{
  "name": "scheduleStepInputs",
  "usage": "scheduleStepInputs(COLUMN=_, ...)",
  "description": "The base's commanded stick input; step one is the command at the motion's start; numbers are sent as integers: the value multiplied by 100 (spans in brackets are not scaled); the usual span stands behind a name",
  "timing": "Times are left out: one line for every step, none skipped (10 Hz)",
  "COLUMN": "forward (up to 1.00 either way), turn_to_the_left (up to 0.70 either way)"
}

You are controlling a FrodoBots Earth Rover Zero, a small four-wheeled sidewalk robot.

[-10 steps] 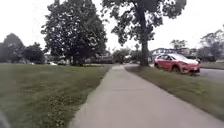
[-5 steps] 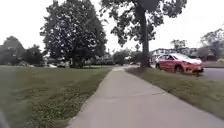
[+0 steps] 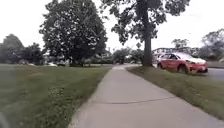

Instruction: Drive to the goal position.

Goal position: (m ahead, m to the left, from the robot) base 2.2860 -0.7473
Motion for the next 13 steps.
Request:
scheduleStepInputs(forward=70, turn_to_the_left=0)
scheduleStepInputs(forward=70, turn_to_the_left=0)
scheduleStepInputs(forward=70, turn_to_the_left=0)
scheduleStepInputs(forward=70, turn_to_the_left=0)
scheduleStepInputs(forward=70, turn_to_the_left=0)
scheduleStepInputs(forward=70, turn_to_the_left=0)
scheduleStepInputs(forward=70, turn_to_the_left=0)
scheduleStepInputs(forward=70, turn_to_the_left=0)
scheduleStepInputs(forward=70, turn_to_the_left=0)
scheduleStepInputs(forward=70, turn_to_the_left=0)
scheduleStepInputs(forward=70, turn_to_the_left=0)
scheduleStepInputs(forward=70, turn_to_the_left=0)
scheduleStepInputs(forward=70, turn_to_the_left=0)
